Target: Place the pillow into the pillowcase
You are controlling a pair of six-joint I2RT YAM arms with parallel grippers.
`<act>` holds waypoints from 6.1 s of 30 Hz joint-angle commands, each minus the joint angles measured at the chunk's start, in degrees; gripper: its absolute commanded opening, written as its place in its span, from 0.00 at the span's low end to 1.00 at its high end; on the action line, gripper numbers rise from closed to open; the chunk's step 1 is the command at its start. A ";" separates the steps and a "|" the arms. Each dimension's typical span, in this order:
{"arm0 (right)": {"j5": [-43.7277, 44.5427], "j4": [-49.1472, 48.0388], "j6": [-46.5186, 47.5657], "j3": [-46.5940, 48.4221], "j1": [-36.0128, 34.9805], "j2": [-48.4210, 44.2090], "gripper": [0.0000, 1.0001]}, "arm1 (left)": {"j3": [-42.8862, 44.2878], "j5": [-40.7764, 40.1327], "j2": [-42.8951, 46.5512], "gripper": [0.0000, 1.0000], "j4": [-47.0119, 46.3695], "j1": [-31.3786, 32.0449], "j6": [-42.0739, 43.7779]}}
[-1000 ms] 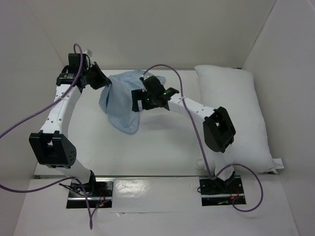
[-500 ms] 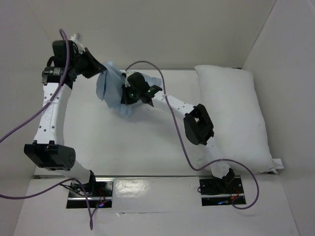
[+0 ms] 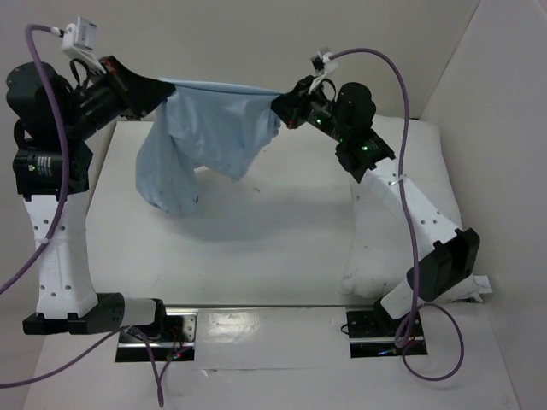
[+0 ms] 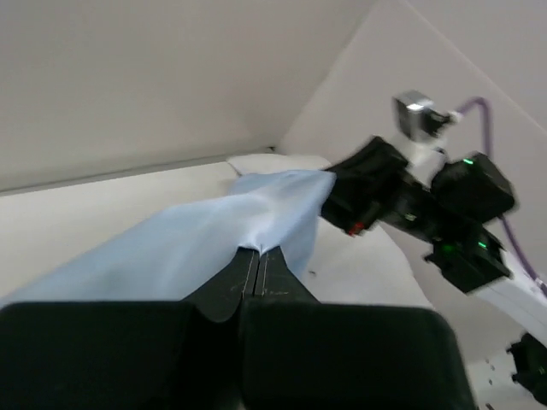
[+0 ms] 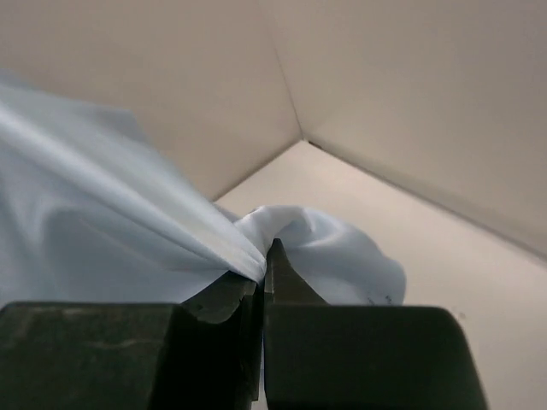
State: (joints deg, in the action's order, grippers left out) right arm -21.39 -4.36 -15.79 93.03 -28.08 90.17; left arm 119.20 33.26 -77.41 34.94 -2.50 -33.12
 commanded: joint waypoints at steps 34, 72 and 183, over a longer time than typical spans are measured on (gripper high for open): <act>27.81 39.09 -27.09 -35.28 -6.30 -3.42 0.99 | -50.83 -39.32 -14.16 0.91 2.25 -8.40 -8.89; 7.30 21.59 -11.20 19.98 2.41 36.01 1.00 | -64.80 -21.30 15.80 0.00 12.96 -10.77 -8.18; 53.29 26.85 3.75 -13.49 -7.17 -22.58 0.00 | 0.69 -45.56 -10.75 0.00 14.98 -7.34 6.05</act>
State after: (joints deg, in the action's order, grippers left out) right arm 27.83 23.18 -14.02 76.62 -35.14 70.52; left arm 119.70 -8.29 -92.55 51.92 -8.60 -28.62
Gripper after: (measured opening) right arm 0.009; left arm 0.026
